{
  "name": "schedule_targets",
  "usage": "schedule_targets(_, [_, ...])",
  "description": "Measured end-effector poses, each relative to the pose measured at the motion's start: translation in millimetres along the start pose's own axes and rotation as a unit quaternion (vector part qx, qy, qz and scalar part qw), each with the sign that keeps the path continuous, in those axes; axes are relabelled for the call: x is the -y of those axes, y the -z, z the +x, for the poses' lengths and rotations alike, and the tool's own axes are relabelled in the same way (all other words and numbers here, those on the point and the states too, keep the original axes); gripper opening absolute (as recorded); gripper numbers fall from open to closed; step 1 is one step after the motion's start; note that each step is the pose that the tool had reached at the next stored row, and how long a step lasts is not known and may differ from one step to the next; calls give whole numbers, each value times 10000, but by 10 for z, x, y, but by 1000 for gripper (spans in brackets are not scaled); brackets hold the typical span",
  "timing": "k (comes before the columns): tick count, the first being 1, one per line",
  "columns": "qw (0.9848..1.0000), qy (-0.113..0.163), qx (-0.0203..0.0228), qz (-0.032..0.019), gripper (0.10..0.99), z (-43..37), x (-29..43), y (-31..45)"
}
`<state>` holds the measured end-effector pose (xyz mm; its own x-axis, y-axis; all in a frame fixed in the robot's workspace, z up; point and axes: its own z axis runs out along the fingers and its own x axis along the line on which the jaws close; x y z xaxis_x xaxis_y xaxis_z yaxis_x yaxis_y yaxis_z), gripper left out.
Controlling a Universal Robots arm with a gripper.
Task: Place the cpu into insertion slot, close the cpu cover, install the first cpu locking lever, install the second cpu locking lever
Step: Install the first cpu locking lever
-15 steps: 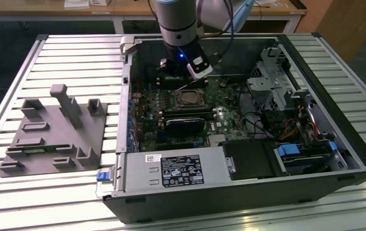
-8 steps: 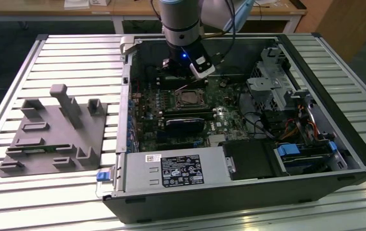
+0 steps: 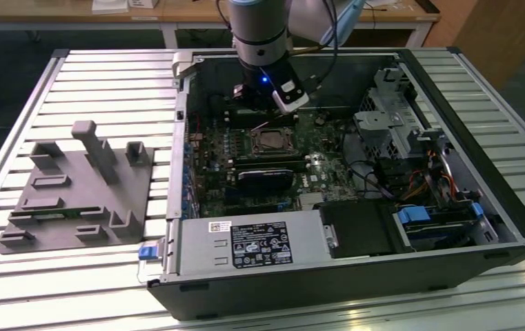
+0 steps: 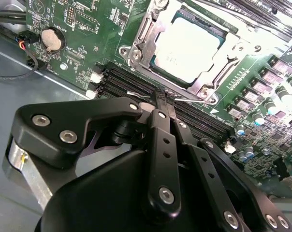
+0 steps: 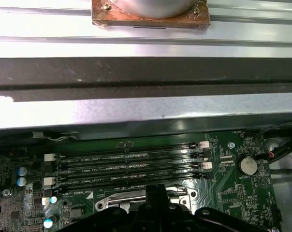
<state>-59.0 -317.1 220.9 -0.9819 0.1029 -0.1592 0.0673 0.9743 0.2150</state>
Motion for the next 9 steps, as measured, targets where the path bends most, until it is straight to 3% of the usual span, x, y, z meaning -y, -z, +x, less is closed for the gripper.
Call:
schedule_targets(5, [9998,38,177,-19,106,15,8,-29])
schedule_targets(9, [9995,61,293,-31,106,29,16,-58])
